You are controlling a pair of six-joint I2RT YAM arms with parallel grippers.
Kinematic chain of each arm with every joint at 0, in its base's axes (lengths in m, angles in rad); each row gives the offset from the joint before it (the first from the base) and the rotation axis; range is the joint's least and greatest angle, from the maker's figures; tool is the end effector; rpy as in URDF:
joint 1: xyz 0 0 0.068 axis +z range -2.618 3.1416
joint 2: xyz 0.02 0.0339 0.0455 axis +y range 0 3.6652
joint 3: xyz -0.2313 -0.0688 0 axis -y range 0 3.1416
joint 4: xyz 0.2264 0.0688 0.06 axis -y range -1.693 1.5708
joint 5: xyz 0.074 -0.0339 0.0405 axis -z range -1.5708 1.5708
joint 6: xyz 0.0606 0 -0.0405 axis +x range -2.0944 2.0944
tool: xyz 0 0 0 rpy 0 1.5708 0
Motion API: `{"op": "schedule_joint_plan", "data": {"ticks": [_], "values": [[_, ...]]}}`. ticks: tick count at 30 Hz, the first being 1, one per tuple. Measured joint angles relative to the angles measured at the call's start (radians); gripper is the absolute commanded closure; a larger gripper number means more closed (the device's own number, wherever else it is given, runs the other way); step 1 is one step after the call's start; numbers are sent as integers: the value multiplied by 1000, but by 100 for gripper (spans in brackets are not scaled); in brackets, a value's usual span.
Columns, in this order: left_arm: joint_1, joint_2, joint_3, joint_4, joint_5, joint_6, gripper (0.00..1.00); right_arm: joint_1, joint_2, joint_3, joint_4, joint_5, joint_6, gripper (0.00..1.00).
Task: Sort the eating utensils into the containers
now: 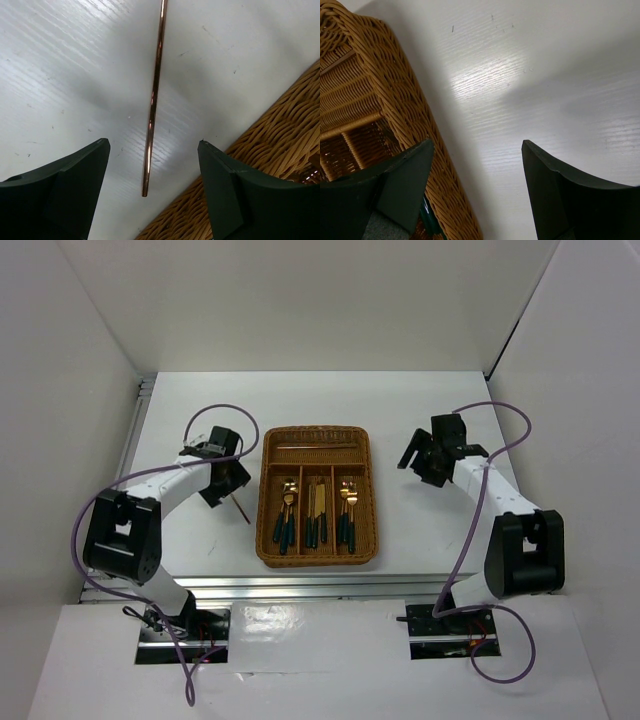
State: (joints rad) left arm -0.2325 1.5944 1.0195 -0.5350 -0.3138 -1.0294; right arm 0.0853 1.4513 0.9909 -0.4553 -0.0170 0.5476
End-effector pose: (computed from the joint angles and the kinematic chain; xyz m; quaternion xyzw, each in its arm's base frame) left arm 0.3027 -0.0525 0.1541 -0.4060 0.8724 -0.0103 0.2719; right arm 0.3027 0.0269 0.1896 0.2142 0.9222 0.1078 0.3032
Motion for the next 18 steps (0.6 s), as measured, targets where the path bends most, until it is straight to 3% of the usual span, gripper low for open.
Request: {"op": "schedule_joint_plan", "data": {"ticks": [9, 18], "values": [[12, 84, 13, 19, 14, 11, 33, 0, 28, 21, 0, 2, 13, 21], [31, 149, 44, 23, 24, 41, 42, 0, 28, 21, 0, 5, 28, 21]]}}
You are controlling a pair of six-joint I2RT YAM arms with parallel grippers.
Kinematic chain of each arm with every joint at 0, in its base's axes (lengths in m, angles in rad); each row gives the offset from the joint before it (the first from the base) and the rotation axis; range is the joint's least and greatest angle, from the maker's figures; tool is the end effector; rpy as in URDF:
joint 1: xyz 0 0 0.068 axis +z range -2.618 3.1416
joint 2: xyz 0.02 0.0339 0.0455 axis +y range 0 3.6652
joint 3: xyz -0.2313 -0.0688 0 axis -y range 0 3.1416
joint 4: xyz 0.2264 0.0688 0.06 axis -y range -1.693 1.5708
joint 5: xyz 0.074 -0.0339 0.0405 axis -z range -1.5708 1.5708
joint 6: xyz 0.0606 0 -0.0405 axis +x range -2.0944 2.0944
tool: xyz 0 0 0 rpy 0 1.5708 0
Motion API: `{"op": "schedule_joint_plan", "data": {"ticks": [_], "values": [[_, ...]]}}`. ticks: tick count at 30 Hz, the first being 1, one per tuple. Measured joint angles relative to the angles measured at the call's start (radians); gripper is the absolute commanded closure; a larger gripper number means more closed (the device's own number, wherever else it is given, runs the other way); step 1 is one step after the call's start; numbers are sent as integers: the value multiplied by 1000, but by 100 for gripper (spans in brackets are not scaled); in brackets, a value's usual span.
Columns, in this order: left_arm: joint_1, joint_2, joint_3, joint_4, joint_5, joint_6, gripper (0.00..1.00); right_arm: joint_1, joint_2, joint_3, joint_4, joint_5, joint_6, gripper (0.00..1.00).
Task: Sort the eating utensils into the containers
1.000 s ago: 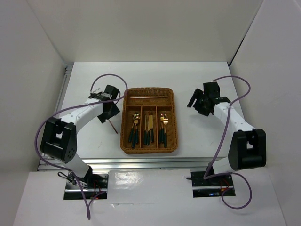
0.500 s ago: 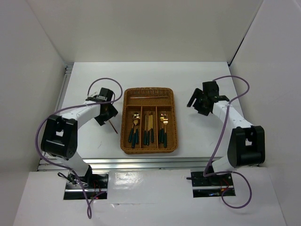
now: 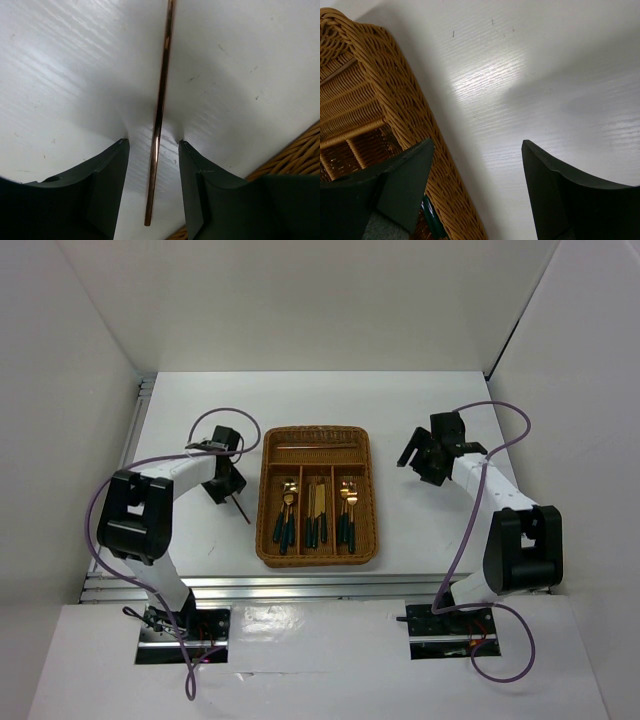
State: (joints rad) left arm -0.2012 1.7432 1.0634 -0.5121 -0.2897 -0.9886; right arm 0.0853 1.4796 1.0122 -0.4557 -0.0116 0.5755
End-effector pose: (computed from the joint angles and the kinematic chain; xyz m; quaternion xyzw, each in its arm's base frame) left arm 0.3193 -0.0475 0.1230 -0.3979 0.8870 0.0130 0.2338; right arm 0.3081 0.0271 0.1881 0.2282 0.9201 0.1084 0.2992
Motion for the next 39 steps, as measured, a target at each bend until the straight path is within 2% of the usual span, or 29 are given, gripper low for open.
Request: {"op": "schedule_joint_plan", "data": {"ticks": [6, 23, 27, 39], "values": [[0, 24, 27, 1, 0, 21, 53, 0, 0, 2, 0, 0, 8, 21], [9, 66, 78, -40, -1, 51, 75, 0, 0, 2, 0, 5, 36, 22], [9, 66, 77, -41, 0, 61, 83, 0, 0, 2, 0, 6, 37, 22], [9, 30, 77, -92, 0, 65, 84, 0, 0, 2, 0, 8, 37, 22]]}}
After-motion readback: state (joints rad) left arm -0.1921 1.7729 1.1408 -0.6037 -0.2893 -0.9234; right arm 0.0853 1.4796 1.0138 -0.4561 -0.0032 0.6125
